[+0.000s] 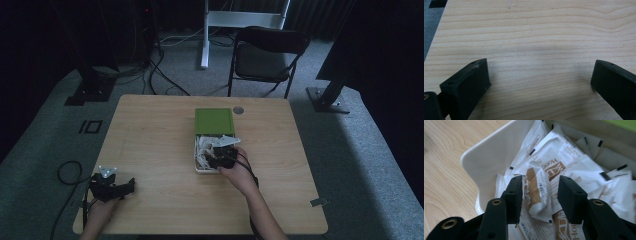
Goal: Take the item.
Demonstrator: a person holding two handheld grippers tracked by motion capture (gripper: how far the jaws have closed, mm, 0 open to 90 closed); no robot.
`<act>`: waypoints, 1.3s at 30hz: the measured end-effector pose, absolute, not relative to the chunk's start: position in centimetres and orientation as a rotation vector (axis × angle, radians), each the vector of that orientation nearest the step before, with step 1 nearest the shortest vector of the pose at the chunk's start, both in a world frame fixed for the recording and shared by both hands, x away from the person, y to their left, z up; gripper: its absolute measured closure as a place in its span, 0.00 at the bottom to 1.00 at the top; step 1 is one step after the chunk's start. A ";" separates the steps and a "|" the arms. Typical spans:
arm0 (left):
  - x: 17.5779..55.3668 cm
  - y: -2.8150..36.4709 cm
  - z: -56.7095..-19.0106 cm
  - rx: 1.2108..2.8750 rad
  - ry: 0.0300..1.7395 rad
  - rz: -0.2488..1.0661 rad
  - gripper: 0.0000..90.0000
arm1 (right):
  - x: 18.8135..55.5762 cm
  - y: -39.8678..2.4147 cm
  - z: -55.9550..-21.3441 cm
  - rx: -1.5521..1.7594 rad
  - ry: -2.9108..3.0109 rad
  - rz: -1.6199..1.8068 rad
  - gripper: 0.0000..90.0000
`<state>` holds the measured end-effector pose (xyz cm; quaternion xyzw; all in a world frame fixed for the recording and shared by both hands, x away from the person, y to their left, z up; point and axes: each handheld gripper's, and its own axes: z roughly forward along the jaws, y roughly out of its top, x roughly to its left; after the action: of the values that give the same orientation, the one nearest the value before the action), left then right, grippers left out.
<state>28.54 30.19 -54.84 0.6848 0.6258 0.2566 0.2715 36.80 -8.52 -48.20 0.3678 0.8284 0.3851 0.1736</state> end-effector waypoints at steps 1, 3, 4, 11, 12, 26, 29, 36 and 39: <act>28.5 30.2 -54.8 1.844 1.685 0.691 0.03 | 36.8 -8.5 -48.4 1.042 2.351 1.096 0.63; 28.5 30.2 -54.8 1.844 1.685 0.691 0.03 | 36.9 -8.3 -48.6 1.035 2.342 1.092 0.66; 28.5 30.2 -54.8 1.844 1.685 0.691 0.03 | 36.9 -8.3 -48.6 1.035 2.342 1.092 0.66; 28.5 30.2 -54.8 1.844 1.685 0.691 0.03 | 36.9 -8.1 -49.2 1.039 2.328 1.085 0.76; 28.5 30.2 -54.8 1.844 1.685 0.691 0.03 | 36.8 -8.1 -49.0 1.033 2.332 1.071 0.81; 28.5 30.2 -54.8 1.845 1.685 0.691 0.03 | 35.8 -8.7 -45.8 1.000 2.332 1.154 0.87; 28.6 30.2 -54.9 1.840 1.685 0.692 0.03 | 35.6 -8.8 -45.2 0.990 2.324 1.174 0.87; 28.5 30.2 -54.8 1.842 1.685 0.691 0.03 | 35.7 -10.2 -43.1 1.006 2.218 1.269 0.87; 28.5 30.2 -54.8 1.842 1.685 0.692 0.03 | 35.8 -11.1 -42.5 1.021 2.173 1.275 0.87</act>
<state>28.55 30.18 -54.85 0.6843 0.6260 0.2569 0.2720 35.79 -11.13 -42.54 0.3671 0.7815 0.4586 0.2100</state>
